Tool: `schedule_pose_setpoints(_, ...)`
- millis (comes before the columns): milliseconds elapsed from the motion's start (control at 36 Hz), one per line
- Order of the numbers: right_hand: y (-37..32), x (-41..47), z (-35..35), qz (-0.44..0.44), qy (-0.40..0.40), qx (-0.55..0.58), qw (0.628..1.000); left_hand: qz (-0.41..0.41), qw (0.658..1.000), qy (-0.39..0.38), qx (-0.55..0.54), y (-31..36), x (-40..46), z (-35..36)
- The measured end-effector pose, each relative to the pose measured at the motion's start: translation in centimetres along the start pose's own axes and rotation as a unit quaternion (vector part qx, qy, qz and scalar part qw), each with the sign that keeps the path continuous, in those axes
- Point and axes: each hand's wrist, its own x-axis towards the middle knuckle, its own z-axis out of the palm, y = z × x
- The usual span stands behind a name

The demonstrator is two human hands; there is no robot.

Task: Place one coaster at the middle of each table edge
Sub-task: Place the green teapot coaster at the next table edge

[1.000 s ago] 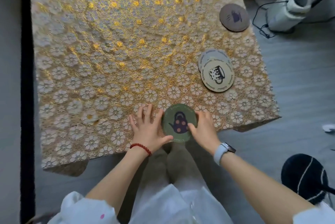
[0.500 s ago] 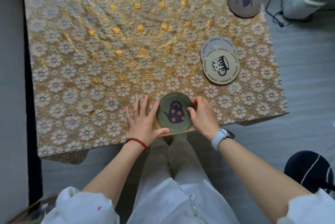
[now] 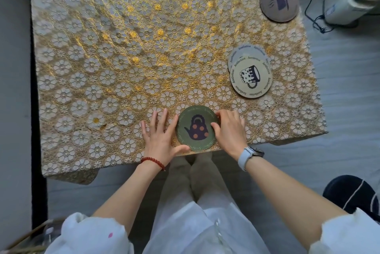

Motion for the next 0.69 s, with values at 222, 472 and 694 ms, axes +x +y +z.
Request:
schedule_pose_setpoints(222,0.5,-1.2,0.3,-0.026,0.018,-0.055,0.998,-0.002,1.0,-0.008,0.014,0.2,-0.1,0.0)
schedule_pose_setpoints(472,3.0,-2.5,0.1,-0.121,-0.058,-0.103,0.986,0.001,0.999,-0.018,0.035,0.1,-0.1,0.0)
schedule_pose_setpoints(694,2.7,-1.8,-0.7,-0.112,-0.062,-0.079,0.989,0.022,0.993,-0.039,0.105,-0.2,-0.4,-0.8)
